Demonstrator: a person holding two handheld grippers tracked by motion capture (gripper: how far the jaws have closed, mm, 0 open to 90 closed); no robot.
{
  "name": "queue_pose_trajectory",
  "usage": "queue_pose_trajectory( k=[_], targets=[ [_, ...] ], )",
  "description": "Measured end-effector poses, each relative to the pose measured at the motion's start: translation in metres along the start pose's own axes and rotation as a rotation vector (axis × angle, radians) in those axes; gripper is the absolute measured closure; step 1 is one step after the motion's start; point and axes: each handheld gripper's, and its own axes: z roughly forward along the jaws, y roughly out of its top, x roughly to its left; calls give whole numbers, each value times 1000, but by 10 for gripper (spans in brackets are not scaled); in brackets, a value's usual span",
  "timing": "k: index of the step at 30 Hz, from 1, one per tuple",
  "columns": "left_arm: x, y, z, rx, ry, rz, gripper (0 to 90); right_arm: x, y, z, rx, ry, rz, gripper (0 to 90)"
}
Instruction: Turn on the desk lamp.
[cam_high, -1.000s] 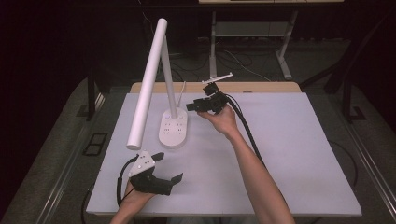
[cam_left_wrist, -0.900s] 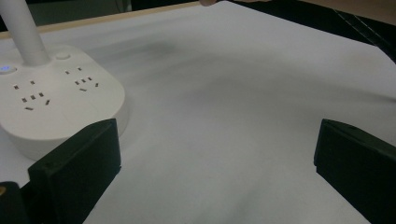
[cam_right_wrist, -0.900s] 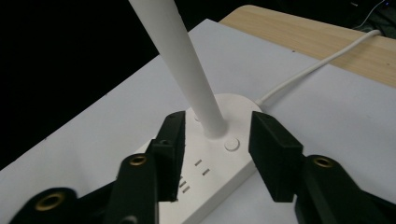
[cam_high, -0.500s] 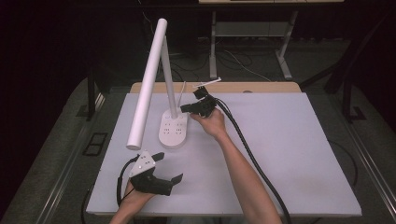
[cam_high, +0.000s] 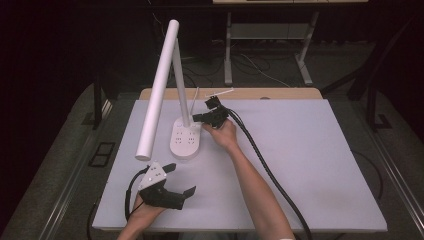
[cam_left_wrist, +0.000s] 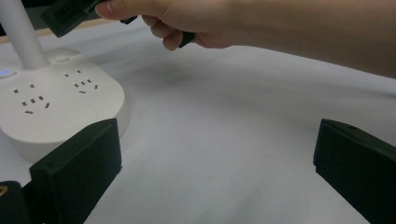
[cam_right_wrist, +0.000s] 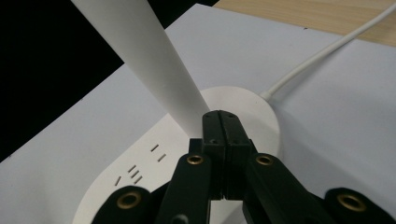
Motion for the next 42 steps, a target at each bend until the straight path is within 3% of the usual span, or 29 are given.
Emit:
queue_pose_trajectory(
  k=[8,11,15,19,28,33,37,42],
  targets=[
    [0,0,0,-2,1,-2,0,-5,-6,10,5,-15,-7,893],
    [0,0,0,-3,1,-1,0,-8,-9,16,12,-16,12,893],
    [0,0,0,-1,3,-2,1,-9,-15,18,-4,16,12,895],
    [-1,-1,-1,1,4,1,1,-6,-16,18,-12,-10,-10,896],
    [-2,-1,-1,3,-3,1,1,-9,-22,18,-42,1,31,897],
    [-1,-1,-1,2,-3,-3,1,-11,-21,16,-44,27,91,895],
    [-1,-1,0,1,-5,-3,1,-8,-21,12,-32,30,68,894],
    [-2,-1,0,-1,-5,-3,1,-4,-15,-3,-54,36,41,894]
  ],
)
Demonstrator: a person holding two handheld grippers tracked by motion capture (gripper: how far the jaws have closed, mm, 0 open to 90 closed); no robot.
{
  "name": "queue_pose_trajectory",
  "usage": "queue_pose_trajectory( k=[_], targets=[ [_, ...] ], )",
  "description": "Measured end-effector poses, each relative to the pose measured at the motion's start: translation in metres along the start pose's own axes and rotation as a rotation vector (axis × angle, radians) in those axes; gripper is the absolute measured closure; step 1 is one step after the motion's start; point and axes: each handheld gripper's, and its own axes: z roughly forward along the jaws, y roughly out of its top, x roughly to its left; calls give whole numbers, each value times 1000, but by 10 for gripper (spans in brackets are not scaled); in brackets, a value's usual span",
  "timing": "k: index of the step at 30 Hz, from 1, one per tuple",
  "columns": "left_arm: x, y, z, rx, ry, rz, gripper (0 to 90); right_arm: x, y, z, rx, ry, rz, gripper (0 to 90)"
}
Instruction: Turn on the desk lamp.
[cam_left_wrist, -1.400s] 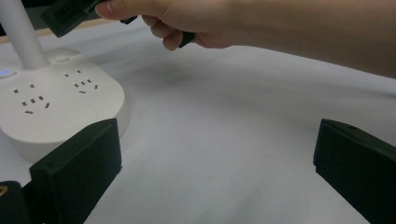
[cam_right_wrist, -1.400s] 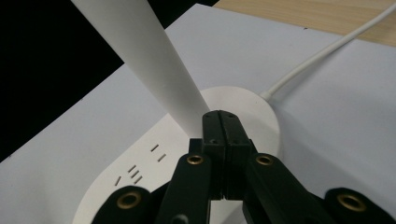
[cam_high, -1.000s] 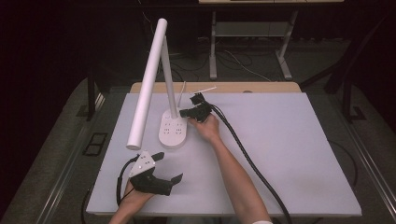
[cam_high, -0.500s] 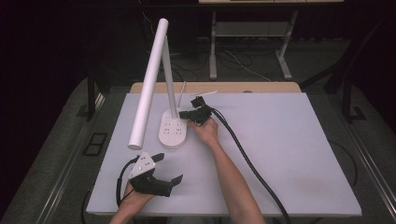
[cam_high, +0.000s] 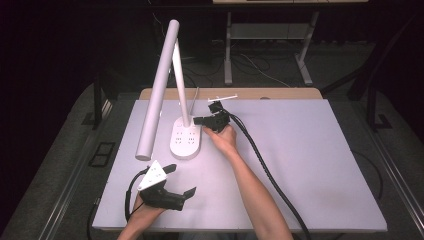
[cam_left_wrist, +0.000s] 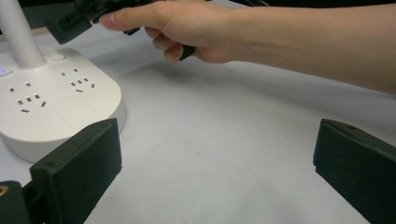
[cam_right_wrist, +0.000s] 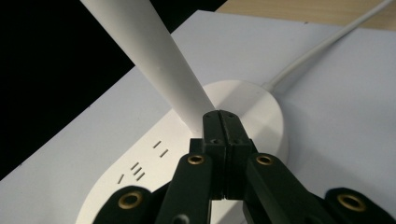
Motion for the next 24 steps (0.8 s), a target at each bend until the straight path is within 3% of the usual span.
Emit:
queue_pose_trajectory(
  k=[5,13,24],
  targets=[
    [-1,0,1,-1,-2,-3,2,4,5,-17,-9,-3,-46,894],
    [-2,0,2,5,-6,5,3,3,3,-44,-30,12,-49,894],
    [-2,0,2,8,-2,10,6,5,-3,-96,-45,6,-105,893]
  ],
)
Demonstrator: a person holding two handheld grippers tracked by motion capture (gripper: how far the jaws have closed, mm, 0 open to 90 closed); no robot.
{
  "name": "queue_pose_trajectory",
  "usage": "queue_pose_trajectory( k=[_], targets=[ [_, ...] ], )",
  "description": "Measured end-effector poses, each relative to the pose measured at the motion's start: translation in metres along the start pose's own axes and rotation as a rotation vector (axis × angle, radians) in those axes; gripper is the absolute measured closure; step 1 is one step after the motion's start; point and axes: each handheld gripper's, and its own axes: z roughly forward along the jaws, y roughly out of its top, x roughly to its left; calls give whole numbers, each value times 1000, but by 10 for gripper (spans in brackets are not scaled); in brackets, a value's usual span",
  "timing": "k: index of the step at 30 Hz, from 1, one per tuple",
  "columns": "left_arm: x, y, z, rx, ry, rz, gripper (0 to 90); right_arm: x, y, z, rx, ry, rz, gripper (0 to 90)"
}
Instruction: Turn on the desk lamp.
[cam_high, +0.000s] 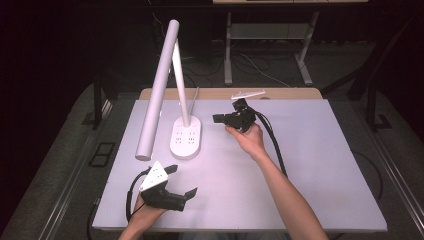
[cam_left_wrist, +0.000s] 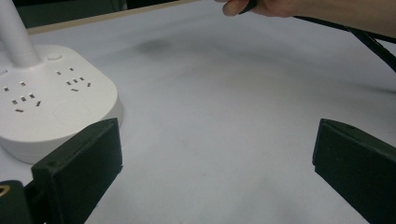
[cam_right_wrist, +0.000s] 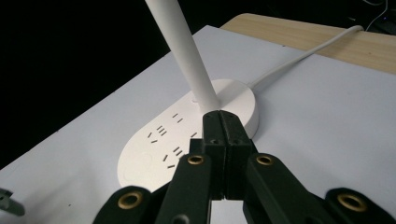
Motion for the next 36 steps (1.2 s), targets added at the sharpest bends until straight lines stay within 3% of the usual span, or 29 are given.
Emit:
queue_pose_trajectory(
  k=[2,3,5,8,12,13,15,16,17,18,19,22,23,27,36],
  targets=[
    [0,0,0,0,0,-1,6,1,0,-5,-8,7,3,893],
    [-1,0,1,-1,-1,-3,6,2,-1,-14,-11,5,13,824],
    [-1,0,1,-1,-1,0,6,3,-1,-18,-12,3,11,794],
    [-1,0,1,-1,0,3,6,5,-4,-35,-19,-15,-6,629],
    [-1,1,2,-3,-2,-1,6,8,-10,-53,-26,-50,-28,478],
    [-2,1,2,-2,-2,0,6,8,-10,-53,-26,-50,-28,478],
    [-2,1,2,-2,-3,2,7,8,-15,-68,-33,-76,-35,344],
    [-2,1,2,-2,-3,2,7,8,-15,-68,-33,-76,-35,344],
    [-2,1,2,-1,-4,4,7,9,-18,-76,-23,-85,-45,245],
    [-2,1,2,-1,-3,5,7,9,-18,-76,-23,-85,-45,245],
    [-2,1,2,1,-2,3,7,9,-22,-83,-23,-77,-56,113],
    [-1,1,3,5,-1,0,7,11,-28,-90,-12,-89,-69,78],
    [0,1,3,7,1,0,7,12,-31,-93,-11,-98,-76,0],
    [-1,1,4,6,2,-1,7,14,-41,-107,12,-107,-62,0],
    [-1,1,3,7,-1,3,7,20,-70,-135,-5,-122,-37,1]
  ],
)
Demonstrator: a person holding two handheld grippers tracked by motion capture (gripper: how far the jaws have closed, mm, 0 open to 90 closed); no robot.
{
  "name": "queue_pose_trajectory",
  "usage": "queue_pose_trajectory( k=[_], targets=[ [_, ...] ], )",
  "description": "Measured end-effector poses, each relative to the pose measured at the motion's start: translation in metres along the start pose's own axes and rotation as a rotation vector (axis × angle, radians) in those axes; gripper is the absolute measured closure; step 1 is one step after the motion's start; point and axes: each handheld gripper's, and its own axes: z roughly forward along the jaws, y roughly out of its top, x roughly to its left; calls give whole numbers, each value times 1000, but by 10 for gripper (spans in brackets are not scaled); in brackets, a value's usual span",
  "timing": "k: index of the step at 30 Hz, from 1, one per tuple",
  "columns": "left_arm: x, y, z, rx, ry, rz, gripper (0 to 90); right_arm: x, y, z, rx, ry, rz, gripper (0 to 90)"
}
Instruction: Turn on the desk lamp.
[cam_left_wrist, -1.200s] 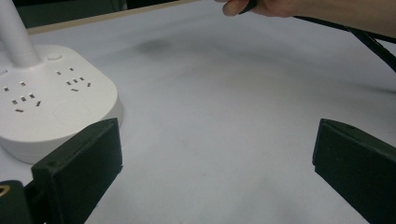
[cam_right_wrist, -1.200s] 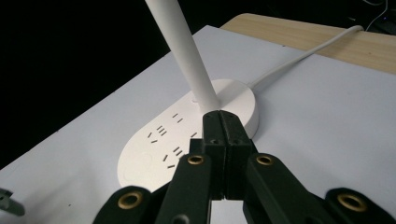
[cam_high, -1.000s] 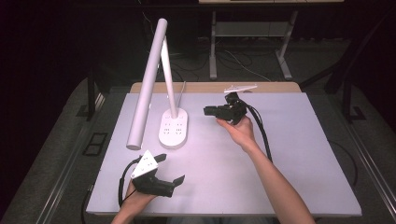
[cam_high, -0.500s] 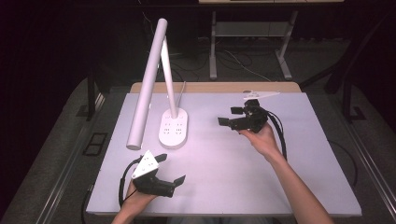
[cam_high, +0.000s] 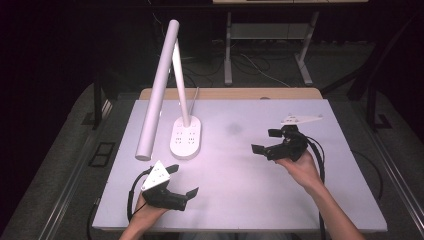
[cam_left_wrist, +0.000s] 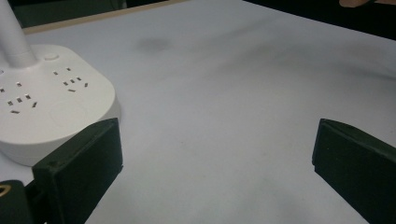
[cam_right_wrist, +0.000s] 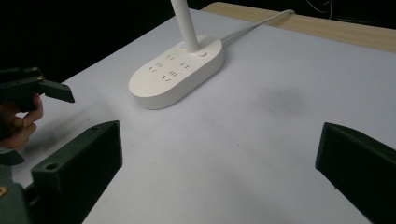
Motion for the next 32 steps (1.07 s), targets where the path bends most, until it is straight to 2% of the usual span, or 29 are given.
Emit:
queue_pose_trajectory(
  k=[5,16,22,24,28,32],
  targets=[
    [0,0,0,1,-1,-1,7,0,-17,-10,-2,-8,25,1],
    [0,0,-1,2,1,-4,7,0,-51,-35,6,-55,45,1],
    [0,0,0,4,1,-10,7,4,-72,-47,16,-72,46,1],
    [0,0,0,3,1,-11,7,5,-79,-50,8,-77,64,1],
    [0,-1,0,5,2,-12,7,9,-91,-55,2,-88,70,1],
    [0,-1,1,5,0,-13,7,14,-100,-59,1,-102,49,1]
  ],
)
